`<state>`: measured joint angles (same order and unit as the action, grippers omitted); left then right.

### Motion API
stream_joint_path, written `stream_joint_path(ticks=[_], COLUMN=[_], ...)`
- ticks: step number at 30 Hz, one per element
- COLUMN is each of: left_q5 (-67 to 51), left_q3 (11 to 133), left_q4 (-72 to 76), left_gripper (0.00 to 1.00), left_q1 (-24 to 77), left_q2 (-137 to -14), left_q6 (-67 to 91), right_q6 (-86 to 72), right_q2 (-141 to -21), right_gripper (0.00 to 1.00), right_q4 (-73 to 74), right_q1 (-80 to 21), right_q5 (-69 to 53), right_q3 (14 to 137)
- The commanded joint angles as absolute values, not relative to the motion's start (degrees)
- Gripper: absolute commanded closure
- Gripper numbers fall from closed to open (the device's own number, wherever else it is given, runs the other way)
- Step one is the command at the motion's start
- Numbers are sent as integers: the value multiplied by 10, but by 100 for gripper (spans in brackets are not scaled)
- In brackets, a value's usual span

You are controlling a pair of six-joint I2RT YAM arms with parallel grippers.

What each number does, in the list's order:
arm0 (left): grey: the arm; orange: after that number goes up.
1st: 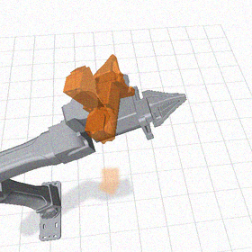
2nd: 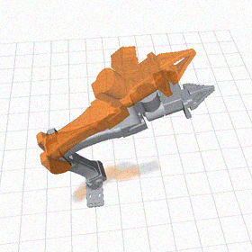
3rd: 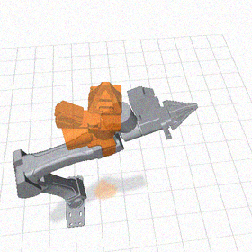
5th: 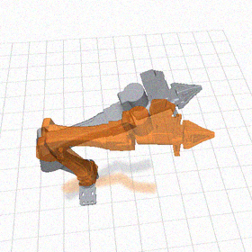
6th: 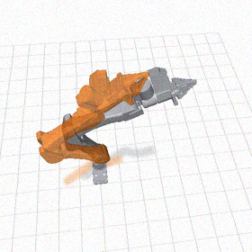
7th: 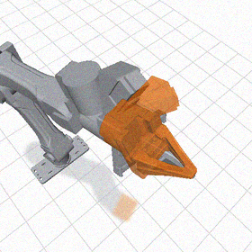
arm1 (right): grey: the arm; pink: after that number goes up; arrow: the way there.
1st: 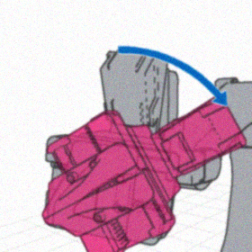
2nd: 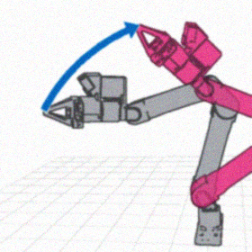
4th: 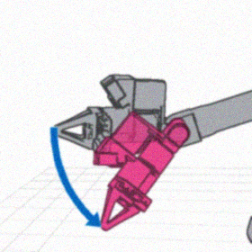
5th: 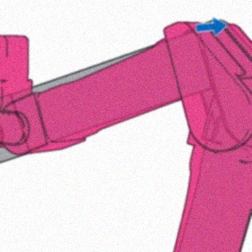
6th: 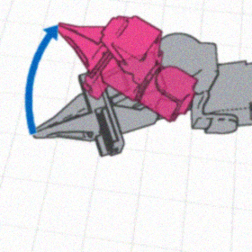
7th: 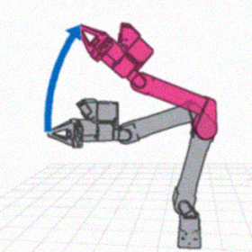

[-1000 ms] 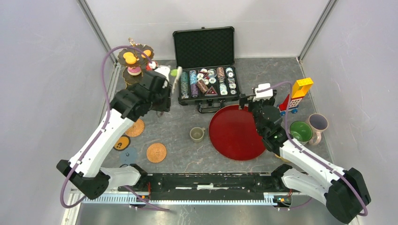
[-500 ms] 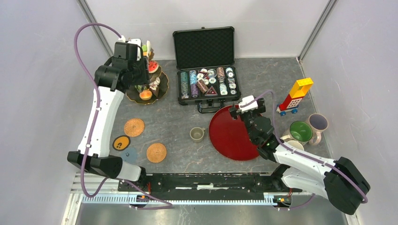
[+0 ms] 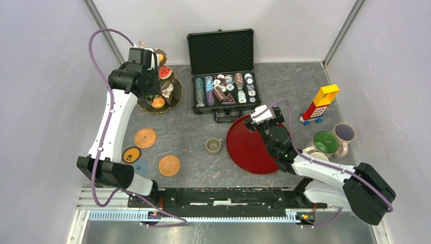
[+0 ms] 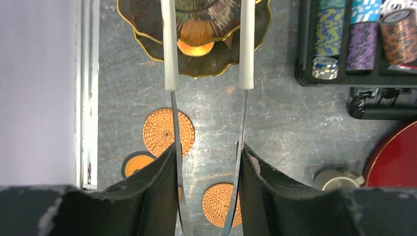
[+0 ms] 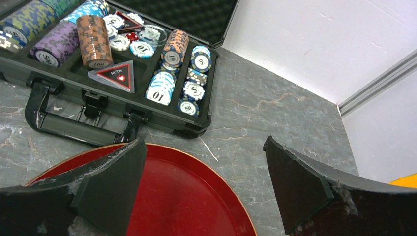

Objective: Serve the afternoon tea
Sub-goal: Place the desert on the desert table.

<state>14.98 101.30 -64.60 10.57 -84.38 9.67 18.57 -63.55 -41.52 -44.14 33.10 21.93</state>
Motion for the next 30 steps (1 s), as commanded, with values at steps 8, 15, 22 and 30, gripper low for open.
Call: stream_joint_path(ticks=[8,15,22,30], left_q5=[185,208,190,152], left_q3=[962,972,976,1009], left_q4=[-620,-615,-612,-627], left_gripper=[74,58,53,51], left_q1=[101,97,96,96], left_q2=[-803,-803,-784,-780], left_q6=[85,79,79,71], right_q6=[187,188,178,176], right_q2=[-649,-653,-652,-655], right_gripper=[2,2,2,2], right_q4=[-423,-415,-412,-406], right_q1=[-443,-443,-443,-443], right_q5=[326,328,316,316], right_q3=[246,250,250,255])
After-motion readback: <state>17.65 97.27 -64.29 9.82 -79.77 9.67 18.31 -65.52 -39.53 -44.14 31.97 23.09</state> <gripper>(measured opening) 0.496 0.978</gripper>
